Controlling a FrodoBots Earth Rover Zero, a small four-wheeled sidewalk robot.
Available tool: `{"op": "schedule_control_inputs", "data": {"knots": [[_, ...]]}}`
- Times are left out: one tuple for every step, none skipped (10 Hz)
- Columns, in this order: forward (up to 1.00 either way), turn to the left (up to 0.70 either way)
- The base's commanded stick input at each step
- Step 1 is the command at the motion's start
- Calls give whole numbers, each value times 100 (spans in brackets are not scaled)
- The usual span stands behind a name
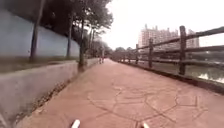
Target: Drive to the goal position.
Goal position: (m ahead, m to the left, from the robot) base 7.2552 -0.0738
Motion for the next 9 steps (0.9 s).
{"op": "schedule_control_inputs", "data": {"knots": [[70,0],[70,0],[70,0],[70,0],[70,0],[70,0],[70,0],[70,0],[70,0]]}}
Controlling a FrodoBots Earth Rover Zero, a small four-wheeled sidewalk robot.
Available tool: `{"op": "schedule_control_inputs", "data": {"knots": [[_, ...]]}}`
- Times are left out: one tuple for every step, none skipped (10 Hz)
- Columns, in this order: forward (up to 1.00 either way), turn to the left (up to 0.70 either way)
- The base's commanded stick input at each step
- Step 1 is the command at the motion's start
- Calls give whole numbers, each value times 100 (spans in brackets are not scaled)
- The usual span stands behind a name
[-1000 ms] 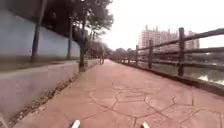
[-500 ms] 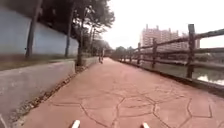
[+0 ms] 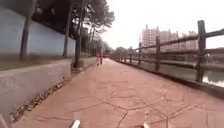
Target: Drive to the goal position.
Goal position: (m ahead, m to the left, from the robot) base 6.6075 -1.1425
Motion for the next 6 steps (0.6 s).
{"op": "schedule_control_inputs", "data": {"knots": [[70,0],[70,0],[70,0],[70,-2],[70,-22],[70,-33]]}}
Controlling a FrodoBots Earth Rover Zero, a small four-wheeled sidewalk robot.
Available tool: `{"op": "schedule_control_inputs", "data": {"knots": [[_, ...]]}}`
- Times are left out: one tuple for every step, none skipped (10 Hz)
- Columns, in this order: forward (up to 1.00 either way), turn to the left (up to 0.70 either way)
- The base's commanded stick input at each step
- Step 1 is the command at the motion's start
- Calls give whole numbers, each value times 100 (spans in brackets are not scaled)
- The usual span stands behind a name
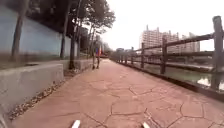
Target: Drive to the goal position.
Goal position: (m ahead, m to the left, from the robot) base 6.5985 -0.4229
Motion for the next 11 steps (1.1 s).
{"op": "schedule_control_inputs", "data": {"knots": [[70,-33],[70,-33],[70,-20],[70,-3],[70,0],[70,0],[70,0],[70,0],[70,0],[70,0],[70,0]]}}
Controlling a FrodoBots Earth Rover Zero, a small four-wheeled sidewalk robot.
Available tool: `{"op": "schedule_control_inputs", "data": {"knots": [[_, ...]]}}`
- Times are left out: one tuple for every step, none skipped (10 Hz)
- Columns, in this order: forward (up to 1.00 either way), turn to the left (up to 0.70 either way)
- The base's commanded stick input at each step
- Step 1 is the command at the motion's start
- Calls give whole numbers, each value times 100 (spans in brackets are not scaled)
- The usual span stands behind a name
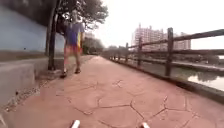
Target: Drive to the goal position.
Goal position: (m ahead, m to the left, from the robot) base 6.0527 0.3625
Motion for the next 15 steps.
{"op": "schedule_control_inputs", "data": {"knots": [[70,0],[70,2],[70,3],[70,3],[70,3],[70,4],[70,4],[70,4],[70,4],[70,5],[70,6],[70,6],[70,6],[70,7],[70,7]]}}
